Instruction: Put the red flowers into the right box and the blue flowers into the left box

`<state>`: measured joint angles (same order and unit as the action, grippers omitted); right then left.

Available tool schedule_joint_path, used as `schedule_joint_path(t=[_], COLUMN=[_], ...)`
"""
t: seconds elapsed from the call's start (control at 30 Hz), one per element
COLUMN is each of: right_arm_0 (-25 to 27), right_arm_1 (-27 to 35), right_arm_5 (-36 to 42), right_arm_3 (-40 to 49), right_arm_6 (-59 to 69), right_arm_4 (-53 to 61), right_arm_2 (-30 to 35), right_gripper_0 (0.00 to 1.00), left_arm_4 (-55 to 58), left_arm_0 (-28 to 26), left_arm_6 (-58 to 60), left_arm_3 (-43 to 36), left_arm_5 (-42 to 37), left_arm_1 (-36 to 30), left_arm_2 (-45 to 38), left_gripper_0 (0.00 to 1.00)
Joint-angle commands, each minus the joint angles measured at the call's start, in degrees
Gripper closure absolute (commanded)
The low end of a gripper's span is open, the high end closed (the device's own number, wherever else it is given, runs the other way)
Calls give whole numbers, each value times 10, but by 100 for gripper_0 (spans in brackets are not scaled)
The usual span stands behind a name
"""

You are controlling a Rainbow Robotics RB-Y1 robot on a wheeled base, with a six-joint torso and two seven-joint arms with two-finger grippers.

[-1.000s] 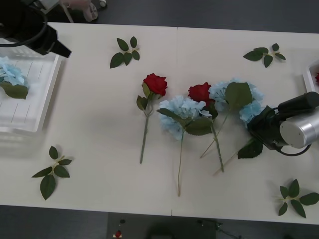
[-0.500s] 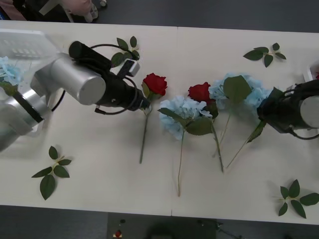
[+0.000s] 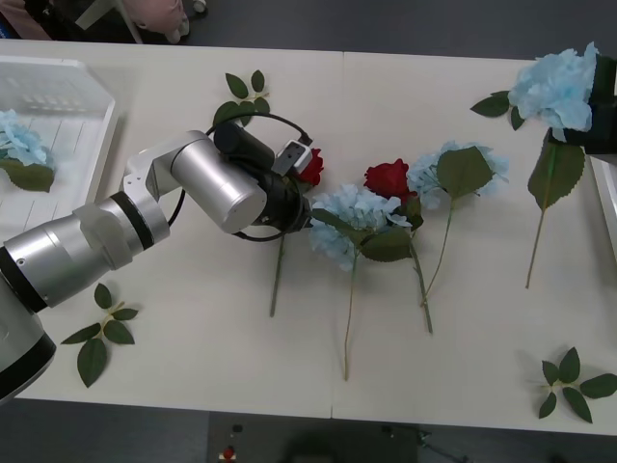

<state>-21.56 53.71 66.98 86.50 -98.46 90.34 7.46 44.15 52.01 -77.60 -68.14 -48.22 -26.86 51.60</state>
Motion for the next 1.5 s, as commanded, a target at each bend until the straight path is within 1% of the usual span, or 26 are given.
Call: schedule_joint_path(t=[0.03, 0.07, 0.17, 0.2, 0.23, 0.27, 0.3, 0.33, 0.4, 0.43, 0.5, 0.53, 0.73, 0.83, 0.9, 1.07, 1.1, 1.13, 1.17, 1.2, 1.23, 1.27, 1.33, 1.4, 1.5], right_arm_0=[-9, -9, -17, -20, -27, -31, -36, -39, -45, -46, -54, -58, -61, -62, -62, -62, -61, -61, -62, -62, -61, -62, -61, -61, -61], right_arm_1=[-14, -19, -64, -72, -93, -107, -126, -137, -153, -161, -174, -180, -196, -196, -196, -193, -193, -192, -191, -191, -191, -190, -187, -185, -179], right_arm_5=[-40, -48, -93, -97, -105, -108, -113, -114, -121, -124, -129, -129, -131, -132, -132, -132, -132, -132, -131, -132, -132, -132, -132, -132, -133], right_arm_3=[22, 24, 28, 28, 28, 28, 28, 28, 28, 28, 28, 28, 27, 28, 28, 28, 28, 28, 27, 28, 27, 28, 27, 28, 28], right_arm_6=[-122, -129, -169, -175, -187, -194, -204, -210, -212, -213, -215, -216, -217, -215, -217, -216, -217, -217, -217, -217, -217, -217, -218, -218, -219], right_arm_4=[80, 95, 167, 173, 186, 191, 191, 191, 191, 191, 188, 186, 168, 164, 164, 164, 164, 164, 164, 164, 166, 169, 171, 171, 175], right_arm_2=[-17, -18, -17, -17, -17, -14, -10, -6, -4, -4, -4, -4, -2, -2, -2, -2, -2, -2, -2, -2, -2, -2, -2, -2, -2], right_gripper_0=[100, 100, 100, 100, 100, 100, 100, 100, 100, 100, 100, 100, 100, 100, 100, 100, 100, 100, 100, 100, 100, 100, 100, 100, 100], left_arm_4=[-23, -28, -55, -57, -62, -64, -66, -68, -69, -69, -67, -64, -64, -59, -47, 40, 83, 104, 169, 212, 239, 291, 323, 353, 382], left_arm_0=[20, 20, 22, 23, 24, 24, 24, 24, 25, 24, 24, 24, 27, 30, 31, 29, 30, 29, 29, 29, 28, 22, 9, -2, -4], left_arm_6=[-6, -6, -6, -7, -7, -7, -7, -7, -7, -7, -6, -6, -4, -2, 2, 2, 3, 3, 3, 3, 3, 3, 5, 4, -12], left_arm_3=[-5, -5, 18, 22, 37, 46, 56, 62, 72, 73, 72, 73, 61, 33, -3, -111, -156, -171, -207, -224, -234, -257, -283, -303, -311], left_arm_5=[5, 5, 5, 5, 8, 10, 15, 16, 21, 23, 23, 23, 43, 53, 53, 53, 53, 53, 53, 53, 53, 53, 53, 58, 72], left_arm_1=[-1, 0, 15, 19, 28, 32, 40, 44, 49, 51, 51, 51, 34, 1, -33, -129, -163, -174, -199, -208, -211, -213, -203, -176, -126], left_arm_2=[-9, -9, -5, -5, -5, -5, -5, -5, -5, -5, -4, -4, -4, -8, -19, -54, -67, -73, -94, -110, -121, -157, -200, -241, -267], left_gripper_0=[3, 3, 4, 4, 6, 16, 41, 57, 71, 73, 93, 99, 100, 100, 100, 100, 100, 100, 100, 100, 100, 100, 100, 100, 100])
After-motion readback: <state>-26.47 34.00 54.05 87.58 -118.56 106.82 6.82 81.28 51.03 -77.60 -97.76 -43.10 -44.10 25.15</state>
